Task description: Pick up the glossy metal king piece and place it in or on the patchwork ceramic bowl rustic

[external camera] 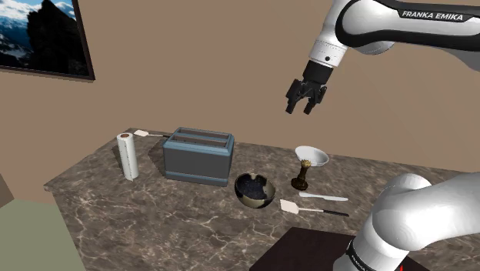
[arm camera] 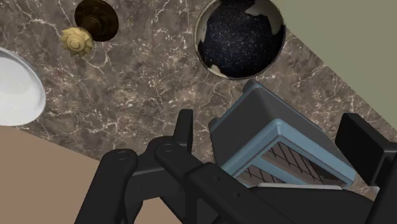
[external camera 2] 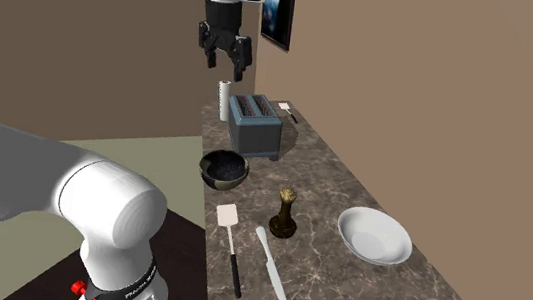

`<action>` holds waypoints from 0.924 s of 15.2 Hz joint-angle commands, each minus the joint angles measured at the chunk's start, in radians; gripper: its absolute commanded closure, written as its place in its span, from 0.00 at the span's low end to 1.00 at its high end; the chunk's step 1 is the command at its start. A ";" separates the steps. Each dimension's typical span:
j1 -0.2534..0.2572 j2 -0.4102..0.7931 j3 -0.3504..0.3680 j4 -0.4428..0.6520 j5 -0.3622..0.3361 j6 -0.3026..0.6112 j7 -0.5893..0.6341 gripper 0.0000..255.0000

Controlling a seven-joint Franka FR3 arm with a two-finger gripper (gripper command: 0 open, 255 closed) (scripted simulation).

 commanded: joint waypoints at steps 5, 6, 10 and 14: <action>-0.025 -0.018 -0.085 -0.103 -0.011 0.082 -0.075 0.00; -0.032 -0.018 -0.106 -0.126 -0.013 0.103 -0.094 0.00; -0.059 -0.006 -0.197 -0.206 -0.025 0.188 -0.174 0.00; -0.081 0.034 -0.295 -0.269 -0.032 0.277 -0.262 0.00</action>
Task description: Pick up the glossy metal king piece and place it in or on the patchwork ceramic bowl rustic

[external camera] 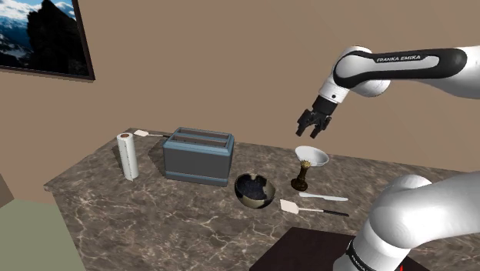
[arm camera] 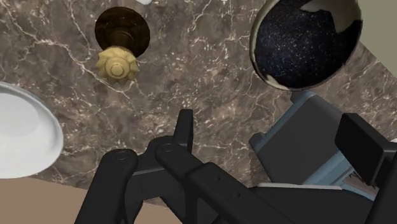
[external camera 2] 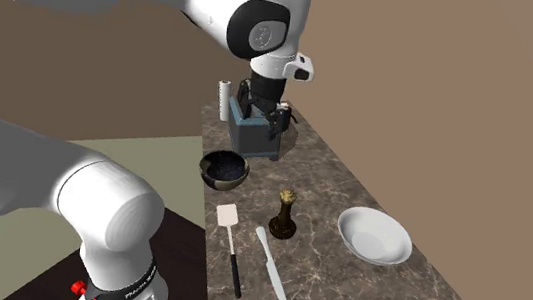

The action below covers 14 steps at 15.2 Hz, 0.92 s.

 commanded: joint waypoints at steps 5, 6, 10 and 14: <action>-0.016 0.098 -0.159 -0.064 0.005 0.137 -0.147 0.00; -0.014 0.122 -0.188 -0.069 0.010 0.161 -0.174 0.00; 0.012 0.235 -0.314 -0.077 0.054 0.252 -0.298 0.00; 0.064 0.353 -0.435 -0.064 0.132 0.319 -0.427 0.00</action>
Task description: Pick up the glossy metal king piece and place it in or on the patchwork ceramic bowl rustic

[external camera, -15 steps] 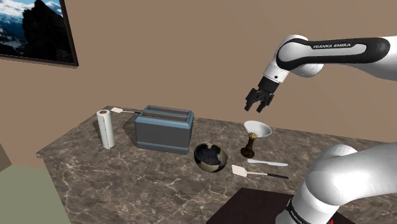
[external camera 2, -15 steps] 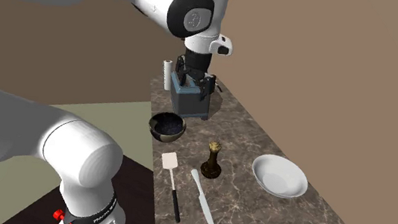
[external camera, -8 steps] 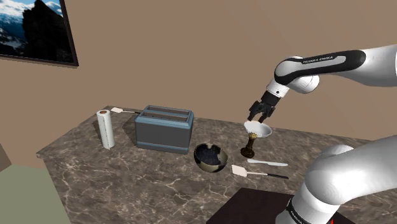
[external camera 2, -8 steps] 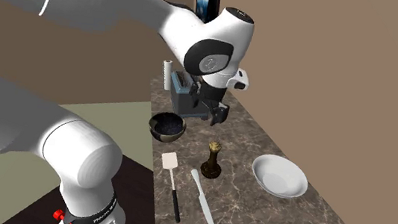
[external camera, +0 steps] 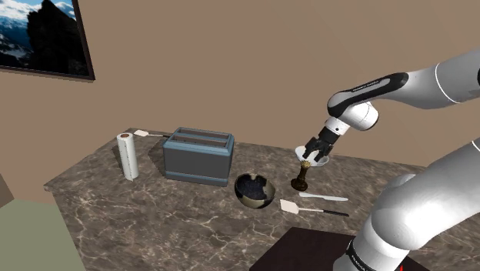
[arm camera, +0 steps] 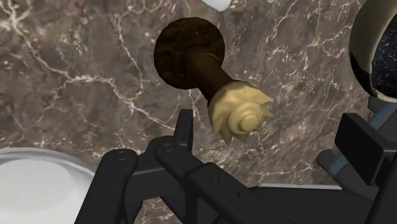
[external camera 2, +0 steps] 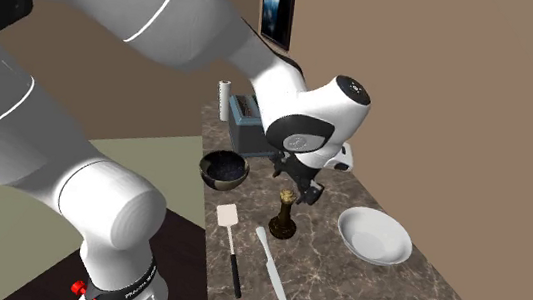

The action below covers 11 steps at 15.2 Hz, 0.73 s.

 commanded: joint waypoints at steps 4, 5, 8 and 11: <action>0.047 0.068 -0.044 -0.019 0.061 0.072 -0.060 0.00; 0.057 0.079 -0.049 -0.024 0.074 0.087 -0.069 0.00; 0.086 0.111 -0.063 -0.036 0.112 0.124 -0.095 0.00; 0.086 0.111 -0.063 -0.036 0.112 0.124 -0.095 0.00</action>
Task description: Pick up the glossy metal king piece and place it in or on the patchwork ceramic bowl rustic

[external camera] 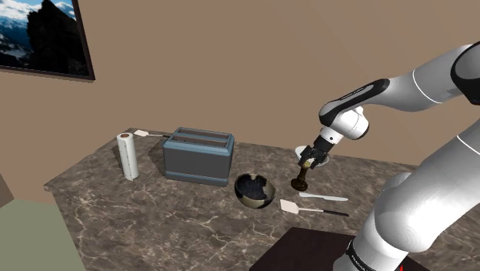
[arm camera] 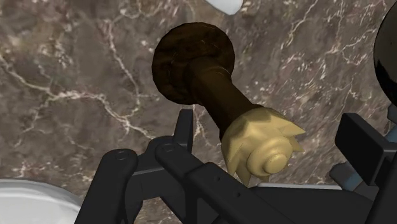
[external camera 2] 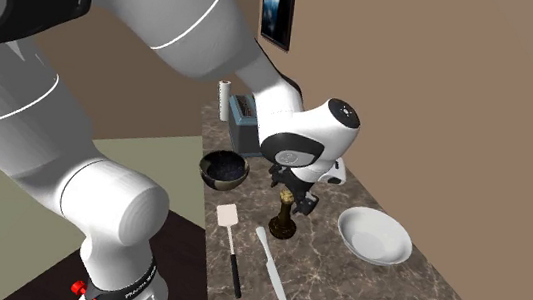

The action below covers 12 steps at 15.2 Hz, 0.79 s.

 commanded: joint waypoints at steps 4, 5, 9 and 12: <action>0.001 0.001 0.000 0.000 0.001 0.001 -0.001 0.00; 0.001 0.001 0.000 0.000 0.001 0.001 -0.001 1.00; 0.001 0.000 0.000 0.000 0.001 0.001 0.000 1.00; 0.001 0.002 -0.001 0.000 0.002 0.001 -0.002 1.00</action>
